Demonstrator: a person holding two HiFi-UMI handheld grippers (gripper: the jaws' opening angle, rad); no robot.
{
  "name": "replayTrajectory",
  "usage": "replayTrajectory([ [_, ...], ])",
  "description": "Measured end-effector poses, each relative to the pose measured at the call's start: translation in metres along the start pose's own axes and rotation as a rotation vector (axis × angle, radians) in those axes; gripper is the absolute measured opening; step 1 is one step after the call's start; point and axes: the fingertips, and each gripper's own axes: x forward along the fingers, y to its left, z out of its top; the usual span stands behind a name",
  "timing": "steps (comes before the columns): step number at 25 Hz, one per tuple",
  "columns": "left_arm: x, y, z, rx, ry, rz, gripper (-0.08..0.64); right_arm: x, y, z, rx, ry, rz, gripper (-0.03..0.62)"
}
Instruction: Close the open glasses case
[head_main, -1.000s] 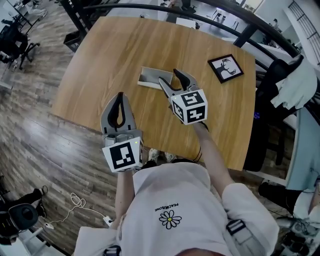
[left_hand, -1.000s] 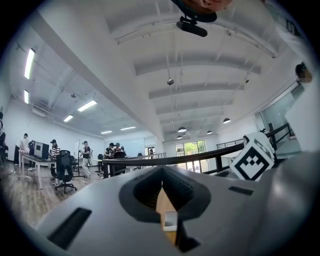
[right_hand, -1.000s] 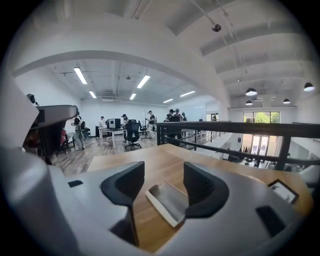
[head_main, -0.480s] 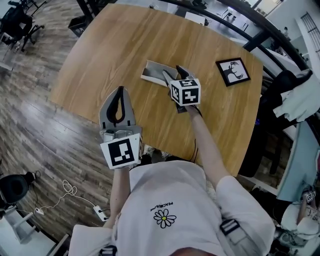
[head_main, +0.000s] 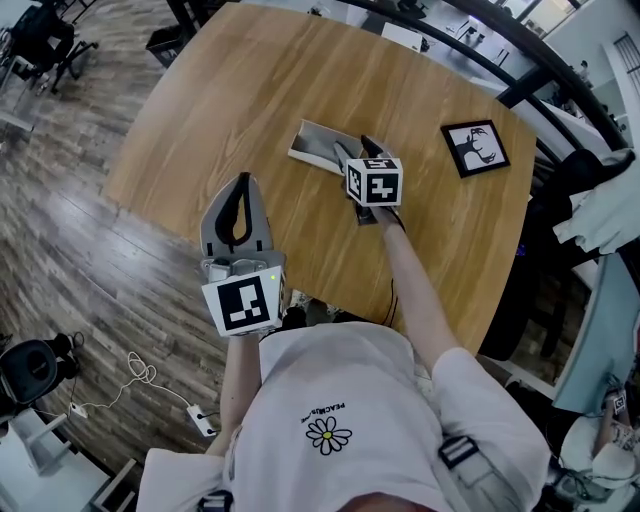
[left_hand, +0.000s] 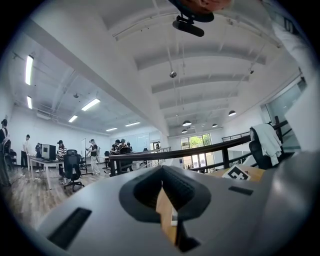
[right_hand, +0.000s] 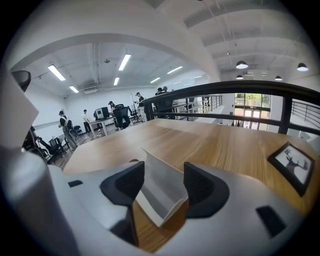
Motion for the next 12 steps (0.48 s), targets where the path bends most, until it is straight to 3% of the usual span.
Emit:
replayTrajectory([
  [4,0.000,-0.002,0.007,-0.004,-0.024,0.001,0.017,0.001,0.001,-0.002,-0.017,0.006,-0.004,0.232],
  [12,-0.005,0.007,-0.003,0.012,0.007,0.012,0.017,-0.003,0.006,-0.006,-0.022,0.024,-0.002,0.231],
])
